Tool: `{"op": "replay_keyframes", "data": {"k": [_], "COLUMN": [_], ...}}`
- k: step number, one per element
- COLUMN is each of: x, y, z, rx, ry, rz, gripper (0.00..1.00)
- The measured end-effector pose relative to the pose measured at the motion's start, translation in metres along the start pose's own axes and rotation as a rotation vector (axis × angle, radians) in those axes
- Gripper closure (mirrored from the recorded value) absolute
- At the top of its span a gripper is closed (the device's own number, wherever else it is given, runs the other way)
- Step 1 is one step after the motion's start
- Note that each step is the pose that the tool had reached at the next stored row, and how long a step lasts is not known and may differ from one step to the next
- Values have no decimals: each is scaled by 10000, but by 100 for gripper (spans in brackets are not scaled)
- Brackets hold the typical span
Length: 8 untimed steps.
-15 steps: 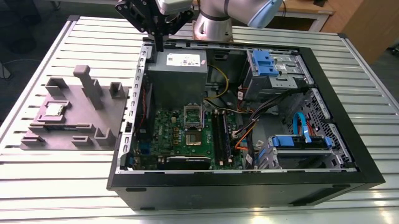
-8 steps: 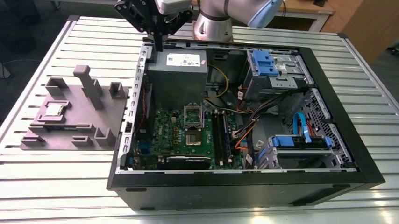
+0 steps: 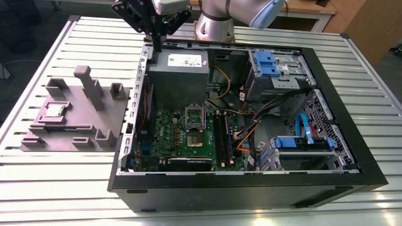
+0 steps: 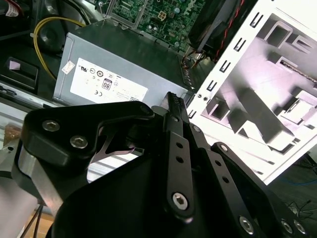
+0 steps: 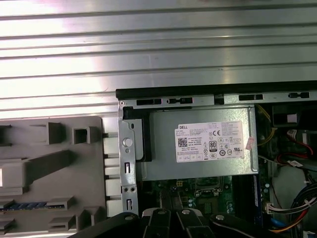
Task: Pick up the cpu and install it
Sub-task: 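Reach for the cpu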
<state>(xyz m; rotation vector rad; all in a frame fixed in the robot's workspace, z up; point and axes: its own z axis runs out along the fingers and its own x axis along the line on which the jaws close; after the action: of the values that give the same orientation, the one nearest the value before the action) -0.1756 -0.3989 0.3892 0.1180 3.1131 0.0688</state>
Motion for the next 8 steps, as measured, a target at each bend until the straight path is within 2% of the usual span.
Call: {"op": "replay_keyframes", "data": {"k": [8], "x": [35], "y": [-3], "z": [-1], "rx": [1], "ry": [1], "rz": [0], "gripper": [90]}}
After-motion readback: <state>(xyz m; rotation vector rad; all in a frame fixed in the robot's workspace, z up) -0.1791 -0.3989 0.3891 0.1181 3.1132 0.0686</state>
